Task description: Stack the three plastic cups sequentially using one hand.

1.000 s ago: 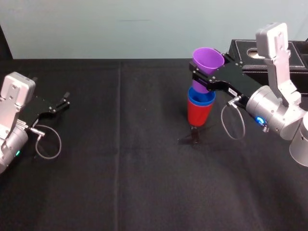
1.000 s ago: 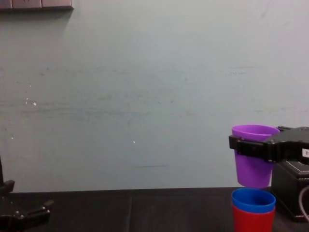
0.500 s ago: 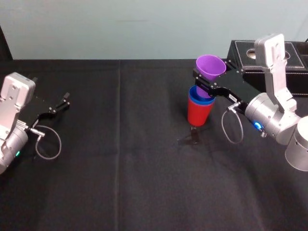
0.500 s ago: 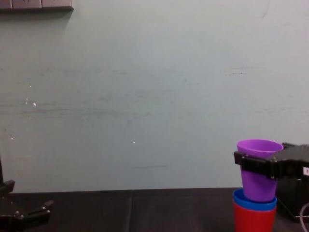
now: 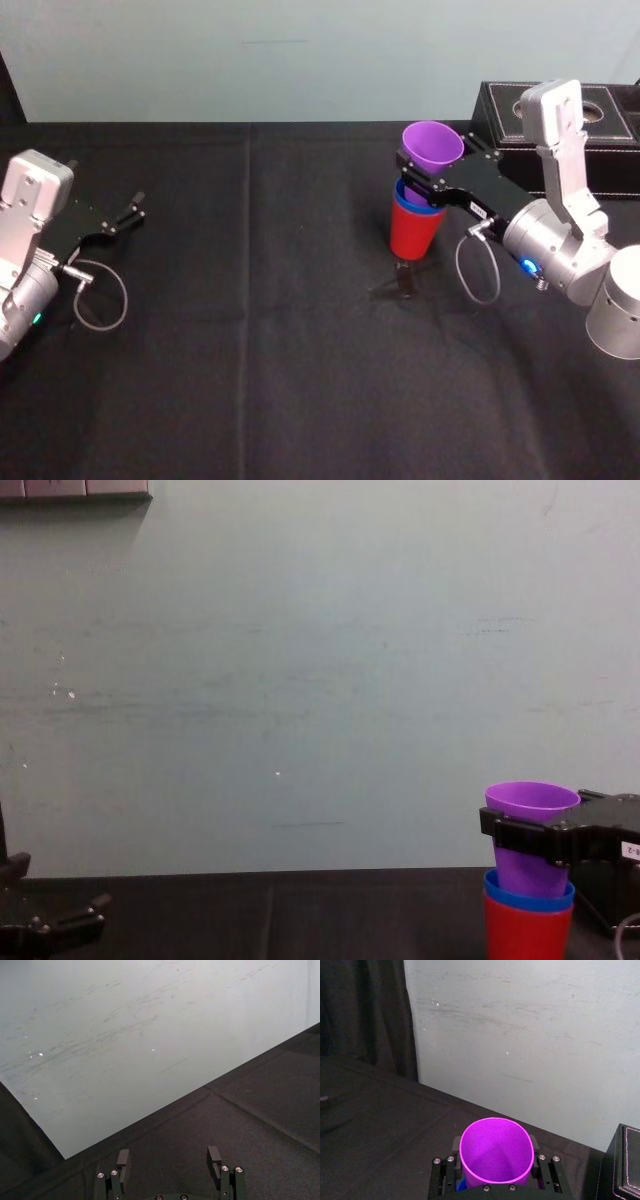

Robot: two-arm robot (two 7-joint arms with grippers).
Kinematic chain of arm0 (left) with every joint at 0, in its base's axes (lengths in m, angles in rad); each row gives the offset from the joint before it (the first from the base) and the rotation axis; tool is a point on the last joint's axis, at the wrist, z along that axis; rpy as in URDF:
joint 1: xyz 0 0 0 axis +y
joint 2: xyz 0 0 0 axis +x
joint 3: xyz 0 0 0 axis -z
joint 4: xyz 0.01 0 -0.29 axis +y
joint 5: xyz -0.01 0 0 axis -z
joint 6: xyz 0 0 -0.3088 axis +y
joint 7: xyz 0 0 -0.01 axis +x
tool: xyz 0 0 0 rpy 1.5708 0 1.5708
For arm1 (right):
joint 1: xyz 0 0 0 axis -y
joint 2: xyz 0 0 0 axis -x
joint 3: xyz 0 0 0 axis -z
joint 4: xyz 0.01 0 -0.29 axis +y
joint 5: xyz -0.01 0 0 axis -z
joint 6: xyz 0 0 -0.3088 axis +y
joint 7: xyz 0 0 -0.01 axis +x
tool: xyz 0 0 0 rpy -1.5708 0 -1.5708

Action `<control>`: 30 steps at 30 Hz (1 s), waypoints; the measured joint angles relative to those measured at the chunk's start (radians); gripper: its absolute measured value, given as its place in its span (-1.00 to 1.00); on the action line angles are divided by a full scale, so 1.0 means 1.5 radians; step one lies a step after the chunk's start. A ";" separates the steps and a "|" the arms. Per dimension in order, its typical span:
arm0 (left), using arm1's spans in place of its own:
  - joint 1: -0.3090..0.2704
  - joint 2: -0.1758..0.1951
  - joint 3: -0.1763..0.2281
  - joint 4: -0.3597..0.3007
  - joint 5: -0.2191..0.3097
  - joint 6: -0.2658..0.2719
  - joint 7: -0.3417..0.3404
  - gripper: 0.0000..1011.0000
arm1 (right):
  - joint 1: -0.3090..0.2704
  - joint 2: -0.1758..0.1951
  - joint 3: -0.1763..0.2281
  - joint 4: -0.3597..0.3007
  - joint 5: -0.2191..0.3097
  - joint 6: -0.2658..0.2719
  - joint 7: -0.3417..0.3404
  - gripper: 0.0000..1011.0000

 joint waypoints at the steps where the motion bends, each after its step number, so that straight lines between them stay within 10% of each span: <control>1: 0.000 0.000 0.000 0.000 0.000 0.000 0.000 0.99 | 0.000 0.000 0.000 0.001 0.000 -0.001 0.001 0.47; 30: 0.000 0.000 0.000 0.000 0.000 0.000 0.000 0.99 | -0.015 -0.001 -0.009 0.010 0.007 -0.008 0.012 0.47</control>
